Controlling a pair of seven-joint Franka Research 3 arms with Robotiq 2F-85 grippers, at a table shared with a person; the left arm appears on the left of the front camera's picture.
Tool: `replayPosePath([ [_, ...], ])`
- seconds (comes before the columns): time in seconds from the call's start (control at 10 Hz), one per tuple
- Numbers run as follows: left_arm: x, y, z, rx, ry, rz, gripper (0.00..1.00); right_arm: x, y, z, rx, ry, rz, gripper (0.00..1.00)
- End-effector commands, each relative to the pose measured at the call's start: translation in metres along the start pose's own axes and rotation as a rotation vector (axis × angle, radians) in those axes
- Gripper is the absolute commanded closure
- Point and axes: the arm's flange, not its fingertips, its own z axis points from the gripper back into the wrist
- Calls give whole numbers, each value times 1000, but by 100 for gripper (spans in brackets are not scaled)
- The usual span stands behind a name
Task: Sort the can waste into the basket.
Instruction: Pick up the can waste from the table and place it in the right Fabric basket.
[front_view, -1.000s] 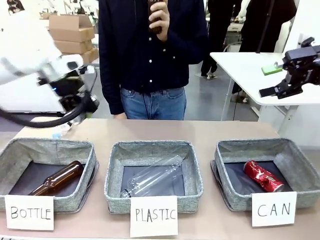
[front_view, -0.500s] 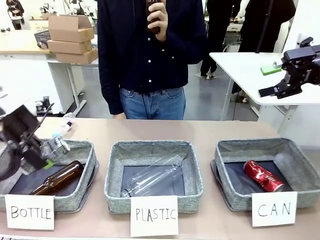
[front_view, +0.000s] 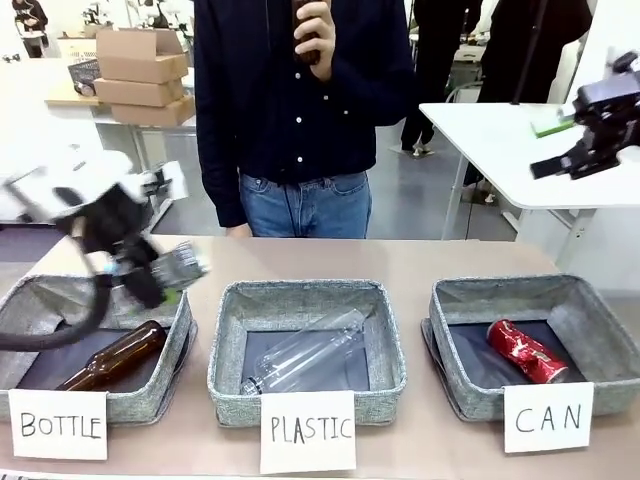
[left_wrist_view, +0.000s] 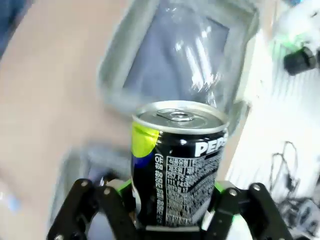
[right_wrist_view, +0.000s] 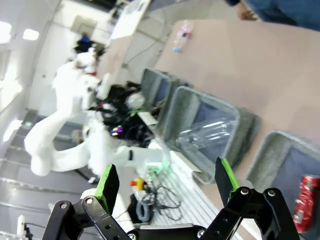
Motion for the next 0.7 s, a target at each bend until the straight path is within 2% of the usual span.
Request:
replayPosePath([
  [0.0, 105, -28, -25, 73, -106, -282, 65, -16, 1, 49, -189, -64, -58, 0],
  [0.1, 154, -53, -42, 118, -100, -389, 65, -38, -4, 82, -250, -78, -92, 0],
  [0.2, 200, -74, -65, 74, -136, -452, 65, -65, -9, 113, -303, -60, -116, 0],
  [0.3, 246, -92, -96, 12, -156, -453, 65, -95, -15, 141, -354, -37, -118, 0],
  [0.5, 332, -107, -163, 132, -246, -472, 65, -159, -30, 173, -329, 24, -84, 0],
  [0.6, 357, -102, -194, 94, -219, -456, 65, -183, -38, 177, -273, 54, -46, 0],
])
